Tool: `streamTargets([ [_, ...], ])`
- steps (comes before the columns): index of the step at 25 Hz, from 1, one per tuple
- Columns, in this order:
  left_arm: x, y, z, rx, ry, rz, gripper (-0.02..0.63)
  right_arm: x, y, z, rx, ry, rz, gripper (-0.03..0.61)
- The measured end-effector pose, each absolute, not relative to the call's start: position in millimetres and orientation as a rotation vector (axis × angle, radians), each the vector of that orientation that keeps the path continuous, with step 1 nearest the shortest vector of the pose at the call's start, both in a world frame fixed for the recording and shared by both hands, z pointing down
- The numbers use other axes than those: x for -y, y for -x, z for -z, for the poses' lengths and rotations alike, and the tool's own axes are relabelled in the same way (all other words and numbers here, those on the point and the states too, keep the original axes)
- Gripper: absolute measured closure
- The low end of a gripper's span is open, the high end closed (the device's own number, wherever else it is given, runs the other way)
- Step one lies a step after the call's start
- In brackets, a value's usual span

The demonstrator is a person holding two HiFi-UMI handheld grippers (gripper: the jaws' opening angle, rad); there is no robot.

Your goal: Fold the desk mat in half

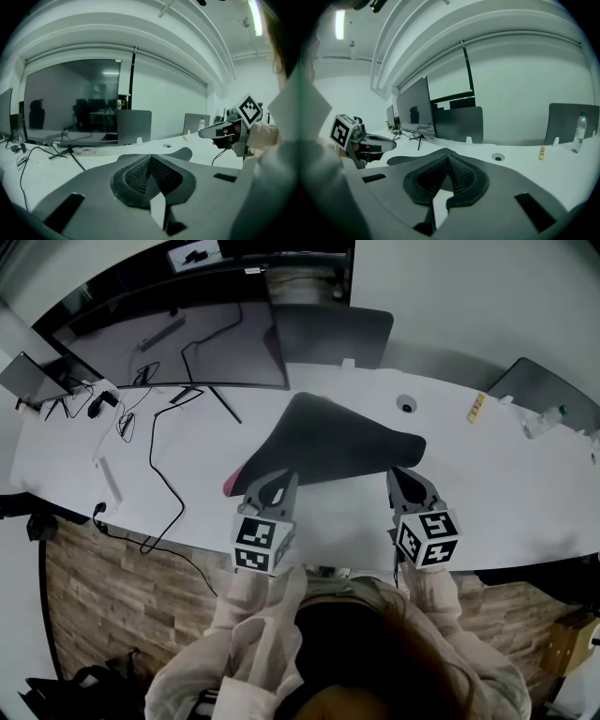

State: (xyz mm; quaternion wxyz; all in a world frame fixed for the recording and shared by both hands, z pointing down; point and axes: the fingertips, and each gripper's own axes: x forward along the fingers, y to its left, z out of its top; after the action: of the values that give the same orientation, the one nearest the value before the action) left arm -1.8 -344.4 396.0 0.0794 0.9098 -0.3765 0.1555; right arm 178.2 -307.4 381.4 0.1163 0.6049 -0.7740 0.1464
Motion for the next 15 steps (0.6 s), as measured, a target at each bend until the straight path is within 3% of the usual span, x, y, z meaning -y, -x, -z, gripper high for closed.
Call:
streamTargets([
  [15,336,3,-413,1.123,-2.638,-0.463,0.588,291,-177,-398,2.233,-1.788,-0.462,0.565],
])
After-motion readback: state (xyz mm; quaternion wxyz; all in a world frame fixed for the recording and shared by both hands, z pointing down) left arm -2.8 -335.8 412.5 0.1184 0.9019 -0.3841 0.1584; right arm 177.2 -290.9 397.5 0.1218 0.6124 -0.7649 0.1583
